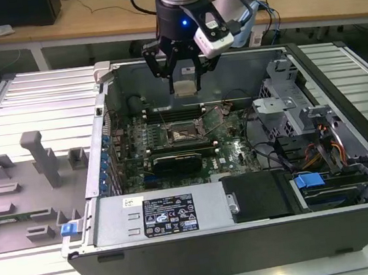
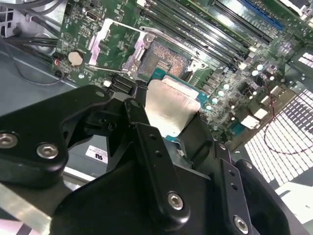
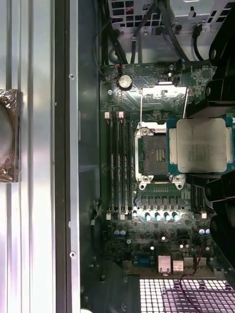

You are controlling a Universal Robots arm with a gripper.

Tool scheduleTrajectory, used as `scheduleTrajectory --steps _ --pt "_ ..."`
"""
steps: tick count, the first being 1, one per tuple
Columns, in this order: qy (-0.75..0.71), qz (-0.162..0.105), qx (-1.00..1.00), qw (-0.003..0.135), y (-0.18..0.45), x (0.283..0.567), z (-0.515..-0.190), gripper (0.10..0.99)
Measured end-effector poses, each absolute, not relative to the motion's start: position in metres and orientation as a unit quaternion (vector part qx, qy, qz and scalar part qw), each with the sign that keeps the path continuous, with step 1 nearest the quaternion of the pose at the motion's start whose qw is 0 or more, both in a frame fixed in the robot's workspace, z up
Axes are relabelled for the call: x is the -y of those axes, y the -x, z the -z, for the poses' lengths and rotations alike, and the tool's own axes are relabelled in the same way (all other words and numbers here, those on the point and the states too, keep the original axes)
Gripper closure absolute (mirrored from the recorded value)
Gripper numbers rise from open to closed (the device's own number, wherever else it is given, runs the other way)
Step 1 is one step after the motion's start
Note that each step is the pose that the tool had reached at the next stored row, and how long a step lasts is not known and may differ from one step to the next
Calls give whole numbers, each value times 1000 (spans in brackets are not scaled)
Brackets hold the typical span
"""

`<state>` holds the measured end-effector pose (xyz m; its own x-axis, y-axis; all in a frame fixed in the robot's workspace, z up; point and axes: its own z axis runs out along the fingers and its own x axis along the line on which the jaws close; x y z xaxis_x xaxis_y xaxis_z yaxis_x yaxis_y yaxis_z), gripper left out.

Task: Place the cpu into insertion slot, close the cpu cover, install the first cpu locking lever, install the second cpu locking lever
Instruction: 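Place the cpu into insertion slot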

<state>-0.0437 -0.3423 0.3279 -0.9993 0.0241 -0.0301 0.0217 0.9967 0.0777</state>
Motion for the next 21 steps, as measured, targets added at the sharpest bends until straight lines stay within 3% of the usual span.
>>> scheduleTrajectory --steps 21 --pt "-138 -32 -990 20 45 342 -298 545"
